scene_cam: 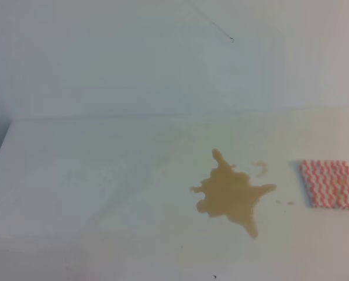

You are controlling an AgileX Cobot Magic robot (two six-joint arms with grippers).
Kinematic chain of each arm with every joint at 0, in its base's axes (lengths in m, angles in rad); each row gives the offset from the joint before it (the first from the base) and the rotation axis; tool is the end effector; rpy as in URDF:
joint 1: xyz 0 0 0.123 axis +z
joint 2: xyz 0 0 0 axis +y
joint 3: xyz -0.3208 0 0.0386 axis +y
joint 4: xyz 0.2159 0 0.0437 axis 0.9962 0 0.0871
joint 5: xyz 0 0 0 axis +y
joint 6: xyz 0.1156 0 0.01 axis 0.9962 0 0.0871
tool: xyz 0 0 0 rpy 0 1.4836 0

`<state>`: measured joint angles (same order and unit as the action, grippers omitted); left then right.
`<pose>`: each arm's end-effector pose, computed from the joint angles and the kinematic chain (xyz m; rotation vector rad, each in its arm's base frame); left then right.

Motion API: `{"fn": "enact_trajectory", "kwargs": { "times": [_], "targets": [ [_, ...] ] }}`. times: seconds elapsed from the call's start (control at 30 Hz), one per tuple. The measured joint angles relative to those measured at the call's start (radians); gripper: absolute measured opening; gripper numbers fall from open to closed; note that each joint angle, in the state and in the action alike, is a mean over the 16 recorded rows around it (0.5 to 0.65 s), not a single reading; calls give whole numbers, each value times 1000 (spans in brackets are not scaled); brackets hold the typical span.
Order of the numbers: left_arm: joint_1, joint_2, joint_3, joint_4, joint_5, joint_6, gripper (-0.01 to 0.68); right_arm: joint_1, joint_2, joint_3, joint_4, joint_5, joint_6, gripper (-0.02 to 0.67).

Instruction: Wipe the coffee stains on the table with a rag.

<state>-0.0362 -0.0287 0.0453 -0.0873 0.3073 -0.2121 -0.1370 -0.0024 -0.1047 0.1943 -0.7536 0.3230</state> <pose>0.0075 -0.0033 0.1653 -0.2156 1.8010 -0.2595 -0.0445 -0.0093 0.3201 0.3106 0.5668 0.2752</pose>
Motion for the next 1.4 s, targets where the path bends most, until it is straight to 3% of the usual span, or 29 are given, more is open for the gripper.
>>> {"fn": "enact_trajectory", "kwargs": {
  "times": [0.33, 0.67, 0.87, 1.03, 1.4],
  "targets": [
    [0, 0, 0, 0, 0, 0, 1, 0, 59, -302, -154, 333, -60, -2],
    [0, 0, 0, 0, 0, 0, 1, 0, 285, -631, -229, 732, -56, -2],
    [0, 0, 0, 0, 0, 0, 1, 13, 461, -805, -168, 999, -88, -2],
    [0, 0, 0, 0, 0, 0, 1, 44, 588, -909, -79, 1151, -201, -2],
    [0, 0, 0, 0, 0, 0, 1, 100, 746, -985, 178, 1214, -496, -2]
  ]
}}
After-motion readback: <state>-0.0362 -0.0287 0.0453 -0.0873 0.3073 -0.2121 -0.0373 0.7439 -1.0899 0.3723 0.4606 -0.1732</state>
